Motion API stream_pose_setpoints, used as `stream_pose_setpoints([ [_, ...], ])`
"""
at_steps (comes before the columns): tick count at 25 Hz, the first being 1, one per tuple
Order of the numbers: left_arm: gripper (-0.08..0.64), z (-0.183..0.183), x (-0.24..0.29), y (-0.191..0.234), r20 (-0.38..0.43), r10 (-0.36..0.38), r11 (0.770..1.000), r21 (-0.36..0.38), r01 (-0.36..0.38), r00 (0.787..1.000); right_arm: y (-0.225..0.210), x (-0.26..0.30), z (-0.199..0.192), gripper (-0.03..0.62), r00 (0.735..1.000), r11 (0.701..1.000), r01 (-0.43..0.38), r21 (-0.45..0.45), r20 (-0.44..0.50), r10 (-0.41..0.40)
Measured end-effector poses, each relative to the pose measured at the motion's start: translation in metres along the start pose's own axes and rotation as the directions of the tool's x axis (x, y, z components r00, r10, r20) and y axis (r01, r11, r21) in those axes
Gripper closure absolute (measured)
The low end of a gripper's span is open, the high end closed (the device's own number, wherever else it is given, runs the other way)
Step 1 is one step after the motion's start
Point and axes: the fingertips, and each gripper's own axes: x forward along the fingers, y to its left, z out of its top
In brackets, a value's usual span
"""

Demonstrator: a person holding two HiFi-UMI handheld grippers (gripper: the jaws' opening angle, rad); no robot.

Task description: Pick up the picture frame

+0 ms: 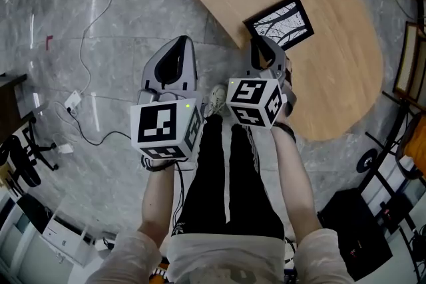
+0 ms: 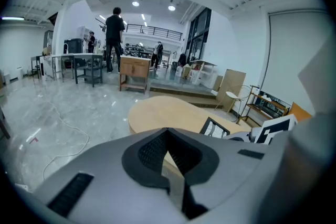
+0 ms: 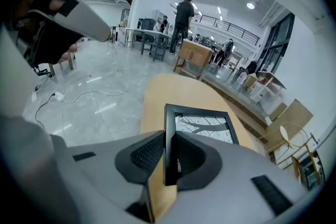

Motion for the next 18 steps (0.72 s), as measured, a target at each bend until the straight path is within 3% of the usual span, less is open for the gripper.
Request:
stream_pose_setpoints([
  [6,0.551,0.103,-0.036,-0.007,0.097,0.015,1.0,0.006,-0.015,0.995,-0.07,-0.068,0.122,0.515,0.975,0.995,0.097,0.018,0.201,-0.098],
  [13,0.551,0.256,-0.123,-0.031,0.264,0.032,0.998,0.037,-0.043,0.964,-0.139,-0.218,0.265,0.515,0.885,0.985,0.154,0.073,0.433,-0.171],
  [18,0.551,0.304,-0.211,-0.055,0.361,0.04,0.999,0.012,-0.048,0.932,-0.137,-0.337,0.302,0.515,0.806,0.983,0.161,0.094,0.563,-0.186],
])
